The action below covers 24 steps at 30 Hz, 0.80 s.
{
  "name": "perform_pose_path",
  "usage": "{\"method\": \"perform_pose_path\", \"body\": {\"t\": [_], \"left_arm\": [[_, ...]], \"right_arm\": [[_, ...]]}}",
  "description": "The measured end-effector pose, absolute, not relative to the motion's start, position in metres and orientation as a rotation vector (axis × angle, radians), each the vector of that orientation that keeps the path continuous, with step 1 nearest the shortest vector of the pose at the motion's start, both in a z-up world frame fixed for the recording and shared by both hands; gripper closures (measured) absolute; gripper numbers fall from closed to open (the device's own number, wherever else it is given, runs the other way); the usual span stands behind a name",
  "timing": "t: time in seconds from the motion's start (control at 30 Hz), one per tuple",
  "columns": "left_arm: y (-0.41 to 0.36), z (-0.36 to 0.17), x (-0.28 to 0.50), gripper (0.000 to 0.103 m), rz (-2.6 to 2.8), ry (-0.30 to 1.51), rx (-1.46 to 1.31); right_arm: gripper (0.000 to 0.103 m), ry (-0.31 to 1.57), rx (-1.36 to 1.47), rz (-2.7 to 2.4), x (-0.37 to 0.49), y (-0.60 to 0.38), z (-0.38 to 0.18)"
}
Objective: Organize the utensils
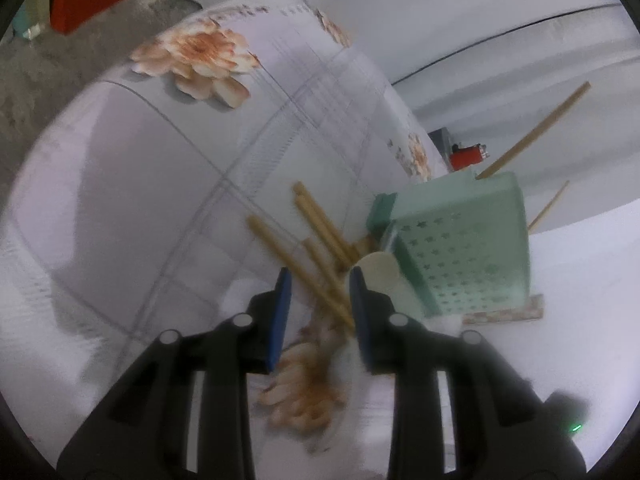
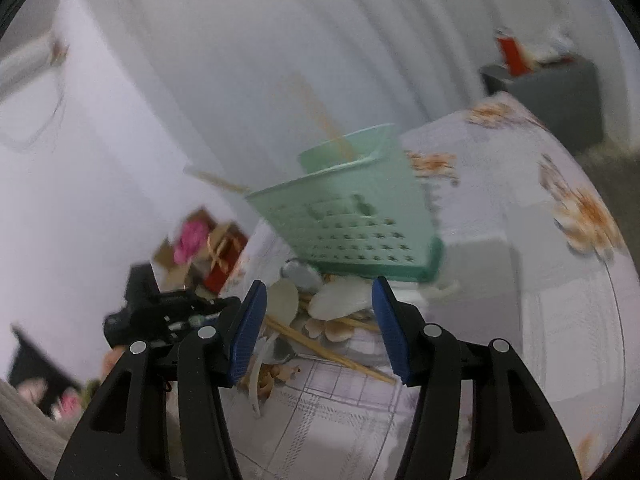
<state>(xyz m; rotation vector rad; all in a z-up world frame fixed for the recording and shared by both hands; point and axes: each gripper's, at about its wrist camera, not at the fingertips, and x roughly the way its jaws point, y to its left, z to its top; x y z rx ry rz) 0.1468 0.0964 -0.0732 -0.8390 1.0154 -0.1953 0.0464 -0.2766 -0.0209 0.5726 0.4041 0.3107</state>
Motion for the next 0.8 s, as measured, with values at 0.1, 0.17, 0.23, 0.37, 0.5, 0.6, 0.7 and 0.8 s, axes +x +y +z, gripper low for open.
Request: {"method": "perform_pose_path", "body": {"t": [0.1,0.17,0.23,0.37,0.5,0.6,0.7,0.8], "left_arm": [[0.102,-0.070,0.133,0.076,-0.149,0.973,-0.774],[0.104,-0.069,0.127,0.076,-0.123,0.953,-0.721],[0.104,-0.070,0.121,0.078,-0.102,0.933,-0.658],[0.106,-0.073,0.111,0.081,-0.105,0.926,-0.589],[0.110,-0.078,0.105,0.084,-0.140,0.935,-0.566],[0.108,-0.079,0.105,0.084,-0.154,0.934,-0.554],[0.106,-0.079,0.105,0.084,-0.175,0.926,-0.547],[0.106,-0.077,0.105,0.084,-0.190,0.919,-0.553]], "right_arm": [[0.049,0.459,0.421,0.394,0.075,-0.249,-0.008],[0.049,0.508,0.349,0.460,0.096,-0.228,-0.004],[0.049,0.556,0.264,0.509,0.116,-0.206,-0.002],[0.050,0.650,0.061,0.583,0.157,-0.154,-0.002],[0.056,0.711,-0.045,0.641,0.185,-0.117,-0.005],[0.060,0.740,-0.130,0.657,0.199,-0.093,-0.009],[0.065,0.774,-0.185,0.666,0.213,-0.080,-0.013],[0.069,0.802,-0.223,0.674,0.219,-0.076,-0.019]]}}
